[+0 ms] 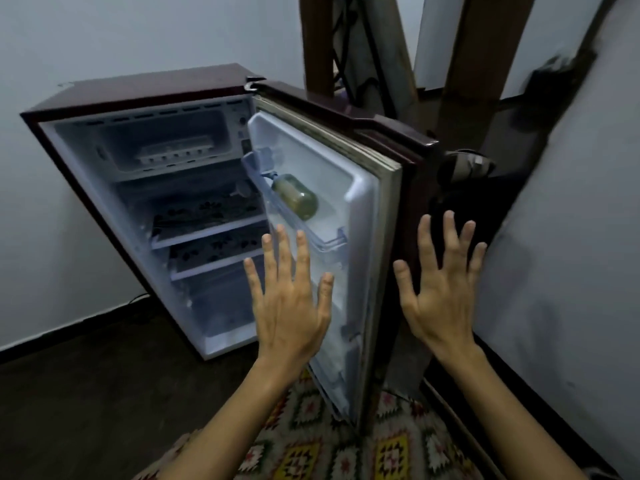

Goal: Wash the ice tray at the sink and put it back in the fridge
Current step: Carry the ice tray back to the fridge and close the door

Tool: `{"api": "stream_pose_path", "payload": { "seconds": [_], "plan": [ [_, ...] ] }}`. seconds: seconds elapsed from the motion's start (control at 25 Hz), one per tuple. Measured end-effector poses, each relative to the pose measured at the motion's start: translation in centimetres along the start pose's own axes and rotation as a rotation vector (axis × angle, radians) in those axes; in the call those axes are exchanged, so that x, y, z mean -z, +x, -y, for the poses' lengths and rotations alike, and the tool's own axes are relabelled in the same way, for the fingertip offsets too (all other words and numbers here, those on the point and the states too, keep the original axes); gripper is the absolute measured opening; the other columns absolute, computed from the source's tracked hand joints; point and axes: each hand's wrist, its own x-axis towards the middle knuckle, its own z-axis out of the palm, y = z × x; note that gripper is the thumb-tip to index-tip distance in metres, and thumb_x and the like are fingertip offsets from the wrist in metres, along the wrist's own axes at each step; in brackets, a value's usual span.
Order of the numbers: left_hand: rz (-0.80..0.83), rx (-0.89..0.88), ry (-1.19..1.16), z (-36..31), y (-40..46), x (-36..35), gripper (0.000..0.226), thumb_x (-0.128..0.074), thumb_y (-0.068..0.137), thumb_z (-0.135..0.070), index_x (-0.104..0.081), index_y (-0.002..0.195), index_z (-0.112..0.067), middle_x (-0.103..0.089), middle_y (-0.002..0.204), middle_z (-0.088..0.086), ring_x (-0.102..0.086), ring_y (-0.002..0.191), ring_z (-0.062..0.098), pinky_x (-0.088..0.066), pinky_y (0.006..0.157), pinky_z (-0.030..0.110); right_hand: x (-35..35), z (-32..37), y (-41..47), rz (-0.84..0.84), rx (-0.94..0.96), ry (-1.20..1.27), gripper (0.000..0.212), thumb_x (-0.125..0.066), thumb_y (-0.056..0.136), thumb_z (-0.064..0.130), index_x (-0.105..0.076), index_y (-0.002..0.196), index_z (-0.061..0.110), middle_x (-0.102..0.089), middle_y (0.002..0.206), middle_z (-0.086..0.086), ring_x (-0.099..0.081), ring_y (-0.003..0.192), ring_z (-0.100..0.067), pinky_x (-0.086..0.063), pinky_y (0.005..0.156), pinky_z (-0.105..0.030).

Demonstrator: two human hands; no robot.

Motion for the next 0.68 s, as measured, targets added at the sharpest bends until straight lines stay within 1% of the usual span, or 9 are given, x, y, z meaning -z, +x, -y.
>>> {"api": "stream_pose_path", "payload": {
  "seconds": [0.04, 0.12, 0.24, 0.4, 0.52, 0.68],
  "plan": [
    [-0.003, -0.030, -0.011, -1.9, 0.1, -0.3, 0.065, -0.027, 0.094, -0.048, -0.013, 0.148, -0.014, -0.007, 0.157, 0.012, 0.000, 0.145, 0.026, 0.004, 0.115, 0.048, 0.7, -1.7, 0.4, 0.025, -0.044, -0.004, 0.066, -0.036, 0.094, 0.044, -0.005, 0.148, 0.023, -0.003, 0.156, -0.004, 0.009, 0.144, -0.022, 0.008, 0.116, -0.041],
    [-0.008, -0.086, -0.031, -5.4, 0.4, -0.9, 0.065, -0.027, 0.095, -0.047, -0.011, 0.148, -0.014, 0.000, 0.156, 0.012, 0.002, 0.145, 0.026, 0.004, 0.115, 0.048, 1.3, -4.5, 1.5, 0.127, -0.106, 0.015, 0.066, -0.035, 0.097, 0.043, 0.001, 0.148, 0.024, -0.003, 0.158, -0.005, 0.012, 0.143, -0.019, 0.004, 0.116, -0.044],
    [-0.015, -0.163, -0.044, -9.0, 0.8, -2.1, 0.065, -0.033, 0.095, -0.046, -0.009, 0.148, -0.017, 0.007, 0.154, 0.010, 0.003, 0.144, 0.026, 0.002, 0.115, 0.047, 0.8, -6.9, 3.6, 0.326, -0.117, 0.073, 0.069, -0.036, 0.097, 0.041, 0.006, 0.149, 0.021, -0.001, 0.159, -0.005, 0.010, 0.145, -0.024, -0.001, 0.117, -0.047],
    [0.029, -0.202, -0.053, -10.8, 1.2, -3.7, 0.065, -0.039, 0.095, -0.040, -0.008, 0.148, -0.020, 0.009, 0.153, 0.006, 0.010, 0.143, 0.025, 0.004, 0.116, 0.045, -0.3, -7.3, 6.5, 0.515, -0.097, 0.159, 0.090, -0.054, 0.090, 0.038, 0.013, 0.148, 0.020, 0.002, 0.159, -0.007, 0.008, 0.145, -0.026, -0.003, 0.116, -0.049],
    [0.065, -0.195, -0.062, -10.9, 1.0, -4.3, 0.065, -0.038, 0.095, -0.039, -0.003, 0.147, -0.020, 0.012, 0.153, 0.005, 0.012, 0.142, 0.025, 0.006, 0.116, 0.045, -0.6, -7.2, 7.3, 0.559, -0.097, 0.183, 0.099, -0.062, 0.086, 0.034, 0.016, 0.147, 0.021, 0.000, 0.159, -0.009, 0.005, 0.145, -0.026, -0.004, 0.116, -0.052],
    [0.070, -0.169, -0.040, -10.2, 0.2, -4.3, 0.065, -0.037, 0.094, -0.038, -0.001, 0.146, -0.021, 0.013, 0.152, 0.006, 0.015, 0.141, 0.025, 0.006, 0.116, 0.045, -0.8, -6.3, 6.9, 0.548, -0.081, 0.172, 0.102, -0.063, 0.086, 0.034, 0.019, 0.146, 0.021, 0.000, 0.159, -0.009, 0.007, 0.145, -0.026, -0.001, 0.115, -0.052]
  ]
}}
